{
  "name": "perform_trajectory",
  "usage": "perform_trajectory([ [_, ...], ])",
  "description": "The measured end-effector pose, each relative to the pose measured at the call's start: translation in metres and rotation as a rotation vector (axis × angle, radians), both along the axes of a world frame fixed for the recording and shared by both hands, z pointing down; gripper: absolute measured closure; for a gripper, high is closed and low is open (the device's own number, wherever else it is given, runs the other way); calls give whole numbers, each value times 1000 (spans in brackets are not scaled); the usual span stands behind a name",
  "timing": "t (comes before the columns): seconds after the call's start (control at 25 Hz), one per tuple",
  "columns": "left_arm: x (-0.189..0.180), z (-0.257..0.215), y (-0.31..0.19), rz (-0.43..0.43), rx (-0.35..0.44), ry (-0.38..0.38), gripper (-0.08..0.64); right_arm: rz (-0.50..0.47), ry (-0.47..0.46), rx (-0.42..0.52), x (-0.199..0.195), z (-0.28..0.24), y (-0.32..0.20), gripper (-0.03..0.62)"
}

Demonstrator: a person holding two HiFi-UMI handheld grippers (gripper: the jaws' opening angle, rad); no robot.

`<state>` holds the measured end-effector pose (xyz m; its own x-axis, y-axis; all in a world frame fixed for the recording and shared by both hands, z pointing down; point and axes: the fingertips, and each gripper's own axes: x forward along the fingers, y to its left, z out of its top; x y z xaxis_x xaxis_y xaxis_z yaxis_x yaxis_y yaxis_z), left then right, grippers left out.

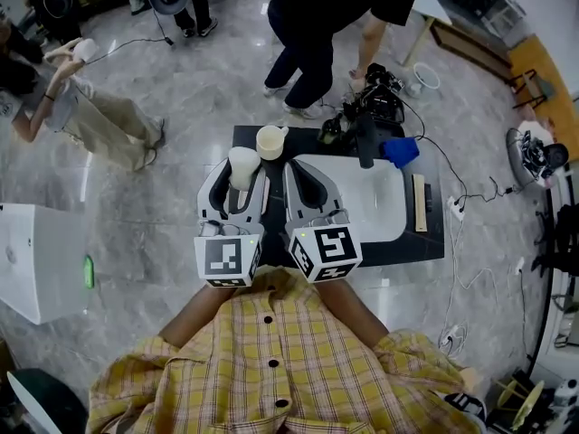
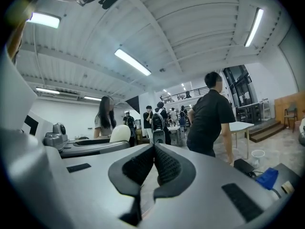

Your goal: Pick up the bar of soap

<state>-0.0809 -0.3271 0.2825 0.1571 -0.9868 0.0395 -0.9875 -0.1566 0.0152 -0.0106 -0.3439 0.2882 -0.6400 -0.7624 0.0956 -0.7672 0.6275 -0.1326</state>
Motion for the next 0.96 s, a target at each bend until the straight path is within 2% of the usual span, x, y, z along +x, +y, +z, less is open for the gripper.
perform_trajectory([
  [0.96,-1,-4,23,-6,2,-9,353,27,-13,9,2,-6,18,572],
])
